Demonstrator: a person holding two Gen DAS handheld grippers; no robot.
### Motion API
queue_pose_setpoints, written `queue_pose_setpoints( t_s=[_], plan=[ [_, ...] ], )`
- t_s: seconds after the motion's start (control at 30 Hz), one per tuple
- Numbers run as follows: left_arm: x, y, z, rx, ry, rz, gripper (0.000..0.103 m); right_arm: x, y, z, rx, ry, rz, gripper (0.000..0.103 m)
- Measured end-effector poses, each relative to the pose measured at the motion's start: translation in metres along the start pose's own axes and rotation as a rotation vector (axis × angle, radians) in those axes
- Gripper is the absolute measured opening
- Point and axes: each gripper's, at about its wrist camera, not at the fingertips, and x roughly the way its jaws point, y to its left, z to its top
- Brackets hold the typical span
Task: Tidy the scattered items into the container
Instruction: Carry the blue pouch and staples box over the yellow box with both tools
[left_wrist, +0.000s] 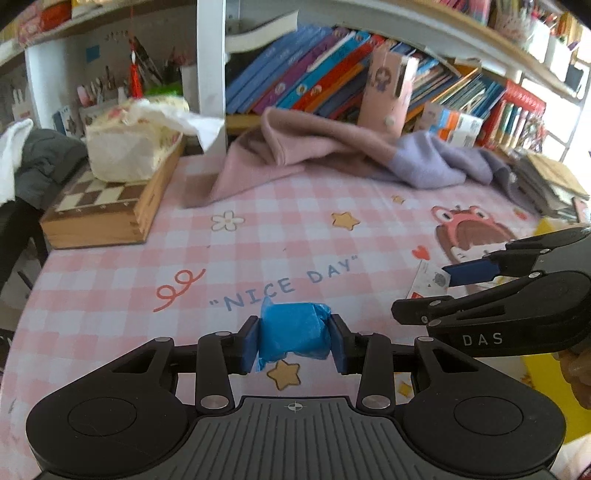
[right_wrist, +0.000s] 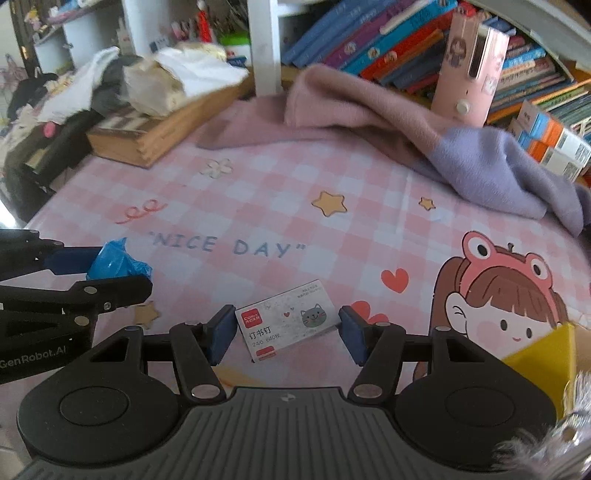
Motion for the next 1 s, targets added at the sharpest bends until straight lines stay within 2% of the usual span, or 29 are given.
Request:
queue_pose_setpoints(
  t_s=[0.23,0.43,0.63,1.0],
  plan=[
    [-0.049,-0.011,-0.011,0.023,-0.058,-0.027,0.037,-0.045,0.015,-0.015,-0.007,-0.066,0.013,0.058],
    [-0.085,-0.016,-0.029,0.031,-0.077,-0.046,0.037,-0.078,0.035,-0.035,-0.042,-0.108,0.006,0.058],
    [-0.134,-0.020,-0.045,0.008,-0.145,-0.072,0.037,-0.121,0.050,-0.057,-0.049,-0.145,0.003,0.058],
    [-0.193,-0.028,-0.099,-0.020,-0.172,-0.113,0.037,-0.175,0.090,-0.109,-0.045,-0.166,0.006,0.058]
  ],
)
